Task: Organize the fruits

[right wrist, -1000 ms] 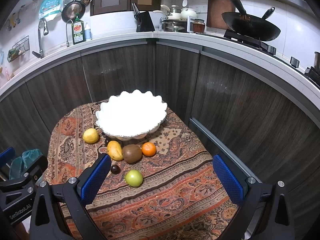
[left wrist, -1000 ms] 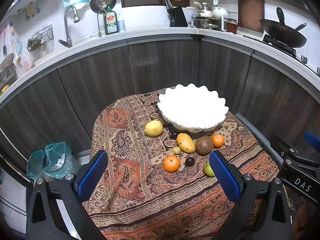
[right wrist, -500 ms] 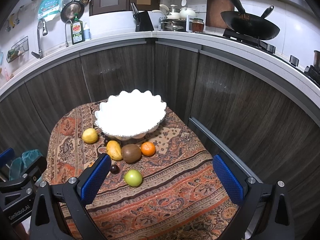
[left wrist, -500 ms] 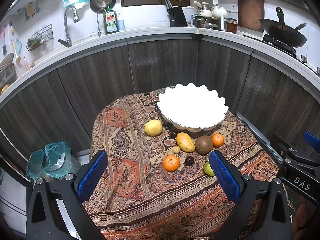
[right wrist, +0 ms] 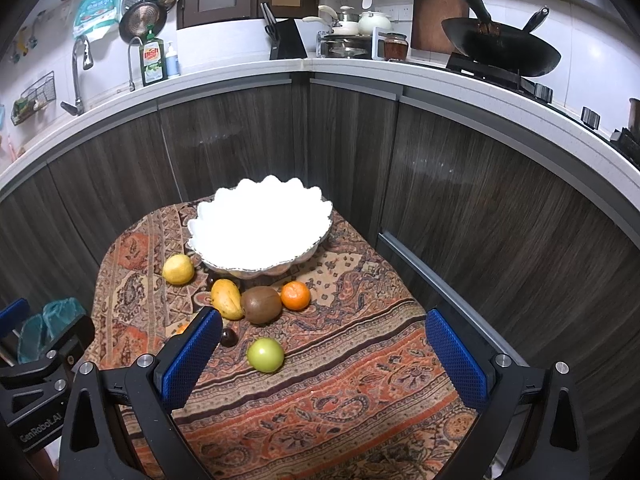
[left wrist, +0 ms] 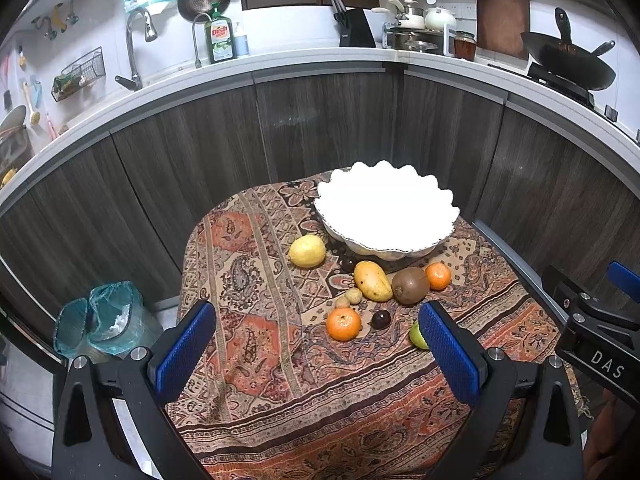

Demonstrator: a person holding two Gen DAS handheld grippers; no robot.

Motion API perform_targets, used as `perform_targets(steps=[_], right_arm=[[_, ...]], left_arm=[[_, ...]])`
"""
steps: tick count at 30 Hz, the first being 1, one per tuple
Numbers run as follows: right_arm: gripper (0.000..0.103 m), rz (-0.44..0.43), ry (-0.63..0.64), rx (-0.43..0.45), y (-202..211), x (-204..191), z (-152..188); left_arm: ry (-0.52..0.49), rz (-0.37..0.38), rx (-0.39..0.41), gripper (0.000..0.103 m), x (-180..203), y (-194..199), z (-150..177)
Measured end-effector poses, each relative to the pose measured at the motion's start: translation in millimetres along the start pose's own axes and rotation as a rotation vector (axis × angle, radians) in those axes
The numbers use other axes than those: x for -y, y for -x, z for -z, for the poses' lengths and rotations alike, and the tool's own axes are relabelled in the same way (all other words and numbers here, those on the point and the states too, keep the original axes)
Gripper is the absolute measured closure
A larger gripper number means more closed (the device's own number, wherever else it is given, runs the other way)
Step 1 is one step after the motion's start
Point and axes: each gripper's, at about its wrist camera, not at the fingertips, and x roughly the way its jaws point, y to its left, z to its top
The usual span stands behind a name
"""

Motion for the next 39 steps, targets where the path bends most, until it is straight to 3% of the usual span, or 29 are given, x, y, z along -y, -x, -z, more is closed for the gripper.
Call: perform_targets(steps=[18,39], right_arm=[[0.000,-0.019,0.040,-0.091,-54.1,-17.8,7.2],[0.001,-0.043,0.117,-0.297,-156.6,-48.8,36.1]], left_arm=[[-0.009,0.018,-0.099,0.000,-4.7,-56.4,5.9],[-0.012,0.016,-0.233,0.000,-14.6,-146.6,27.3]])
